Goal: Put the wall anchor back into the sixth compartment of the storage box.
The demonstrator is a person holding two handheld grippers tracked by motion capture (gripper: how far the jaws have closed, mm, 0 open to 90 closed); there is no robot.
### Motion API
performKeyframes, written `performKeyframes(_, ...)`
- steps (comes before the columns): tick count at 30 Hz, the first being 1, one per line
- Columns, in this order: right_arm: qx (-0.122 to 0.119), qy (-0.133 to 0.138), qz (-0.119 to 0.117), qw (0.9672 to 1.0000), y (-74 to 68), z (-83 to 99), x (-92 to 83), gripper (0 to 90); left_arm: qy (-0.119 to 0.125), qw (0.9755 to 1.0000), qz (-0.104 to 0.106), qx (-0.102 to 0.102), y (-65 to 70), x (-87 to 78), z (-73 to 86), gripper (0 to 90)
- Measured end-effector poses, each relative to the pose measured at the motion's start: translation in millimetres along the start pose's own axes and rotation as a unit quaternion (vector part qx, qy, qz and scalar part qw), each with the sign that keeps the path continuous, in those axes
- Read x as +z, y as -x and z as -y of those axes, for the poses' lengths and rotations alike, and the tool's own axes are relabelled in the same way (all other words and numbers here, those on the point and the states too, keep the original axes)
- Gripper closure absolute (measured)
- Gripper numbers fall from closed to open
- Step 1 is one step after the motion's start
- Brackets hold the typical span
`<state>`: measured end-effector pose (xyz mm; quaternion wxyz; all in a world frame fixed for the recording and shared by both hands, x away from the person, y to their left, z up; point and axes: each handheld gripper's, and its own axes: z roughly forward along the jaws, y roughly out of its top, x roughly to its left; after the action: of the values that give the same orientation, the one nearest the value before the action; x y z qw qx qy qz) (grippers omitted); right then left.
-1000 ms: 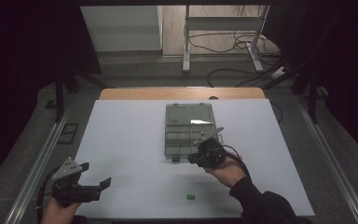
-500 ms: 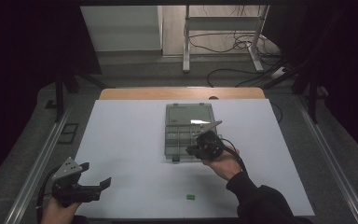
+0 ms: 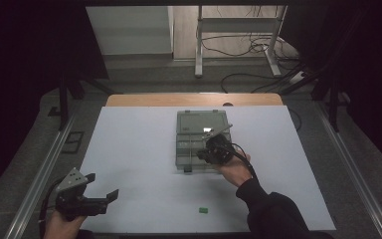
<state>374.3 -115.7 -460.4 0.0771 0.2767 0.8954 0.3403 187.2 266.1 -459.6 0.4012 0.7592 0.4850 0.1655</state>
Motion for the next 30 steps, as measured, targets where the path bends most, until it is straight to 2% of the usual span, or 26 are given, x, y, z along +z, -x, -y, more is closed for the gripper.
performKeyframes(6,0.0,-0.007,0.012,0.9999,3.0,1.0,12.3,78.7,0.0,1.0,0.0,0.001,0.1,-0.1,0.0,2.0)
performKeyframes(11,-0.001,-0.003,0.015,0.9999,0.9,0.9,8.3,73.7,0.0,1.0,0.001,0.003,0.2,0.0,0.0,2.0)
performKeyframes(17,-0.001,-0.003,0.026,0.9996,-1.7,3.0,1.9,55.0,0.001,1.0,0.001,0.006,1.0,-0.1,0.0,2.0)
performKeyframes(22,-0.005,0.006,0.027,0.9996,-6.0,7.1,-5.6,34.2,0.002,1.0,0.002,0.005,0.7,-0.1,-0.1,2.0)
performKeyframes(27,-0.006,0.014,0.027,0.9995,-12.6,9.8,-15.5,24.7,0.002,1.0,0.002,0.006,0.9,0.0,-0.3,1.9)
performKeyframes(30,0.0,0.02,0.019,0.9996,-16.4,11.4,-20.8,15.4,0.002,1.0,0.002,0.005,0.7,0.0,-0.3,2.0)
